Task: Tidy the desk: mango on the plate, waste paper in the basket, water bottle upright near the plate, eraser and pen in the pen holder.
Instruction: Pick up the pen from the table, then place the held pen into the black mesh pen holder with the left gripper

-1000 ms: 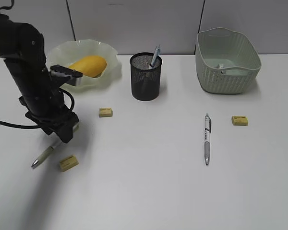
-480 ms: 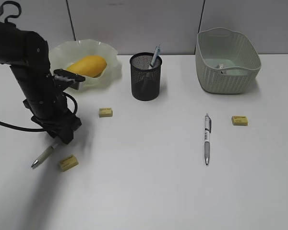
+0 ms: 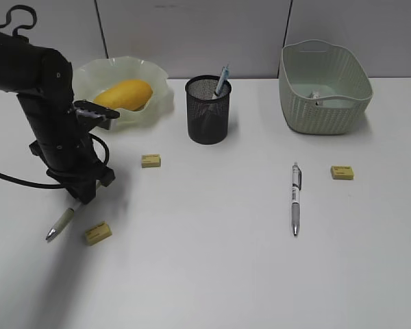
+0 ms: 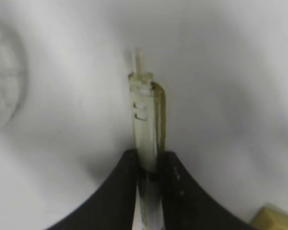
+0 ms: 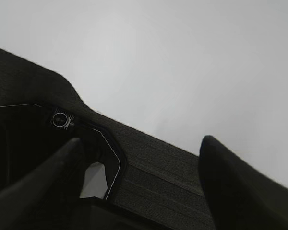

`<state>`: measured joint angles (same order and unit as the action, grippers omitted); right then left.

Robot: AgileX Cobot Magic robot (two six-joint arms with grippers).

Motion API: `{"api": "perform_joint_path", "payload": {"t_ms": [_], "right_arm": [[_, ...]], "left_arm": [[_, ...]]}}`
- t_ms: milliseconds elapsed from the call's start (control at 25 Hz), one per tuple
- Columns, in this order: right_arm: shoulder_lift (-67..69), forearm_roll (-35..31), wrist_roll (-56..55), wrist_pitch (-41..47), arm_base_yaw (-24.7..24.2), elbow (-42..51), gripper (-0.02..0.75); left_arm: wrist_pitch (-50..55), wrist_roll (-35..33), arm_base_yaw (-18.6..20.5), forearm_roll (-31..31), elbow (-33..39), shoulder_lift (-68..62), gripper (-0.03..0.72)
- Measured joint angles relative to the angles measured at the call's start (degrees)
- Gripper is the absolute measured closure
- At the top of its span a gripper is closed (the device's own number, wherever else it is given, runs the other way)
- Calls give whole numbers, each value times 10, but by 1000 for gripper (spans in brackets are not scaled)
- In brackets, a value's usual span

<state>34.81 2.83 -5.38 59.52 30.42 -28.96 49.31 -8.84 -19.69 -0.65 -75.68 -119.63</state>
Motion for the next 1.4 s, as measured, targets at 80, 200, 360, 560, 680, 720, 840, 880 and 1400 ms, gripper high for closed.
{"api": "perform_joint_path", "payload": {"t_ms": [80, 200, 360, 560, 680, 720, 840, 880, 1400], "right_arm": [[0, 0, 0, 0, 0, 0, 155], [0, 0, 0, 0, 0, 0, 155], [0, 0, 0, 0, 0, 0, 155], [0, 0, 0, 0, 0, 0, 155], [0, 1, 0, 0, 0, 0, 155], [0, 1, 0, 0, 0, 0, 155], [0, 1, 0, 0, 0, 0, 155], [0, 1, 0, 0, 0, 0, 155], [0, 1, 0, 0, 0, 0, 155]], "left_arm": [[0, 0, 0, 3, 0, 0, 571], [0, 1, 0, 3, 0, 0, 571], [2, 2, 0, 3, 0, 4, 571], [55, 3, -2, -10, -19, 25, 571], [64, 3, -2, -31, -57, 54, 571], [64, 3, -2, -42, -74, 63, 571], [62, 3, -2, -82, -126, 83, 571], [60, 3, -2, -99, -144, 87, 571], [-157, 1, -16, -292, -240, 86, 571]]}}
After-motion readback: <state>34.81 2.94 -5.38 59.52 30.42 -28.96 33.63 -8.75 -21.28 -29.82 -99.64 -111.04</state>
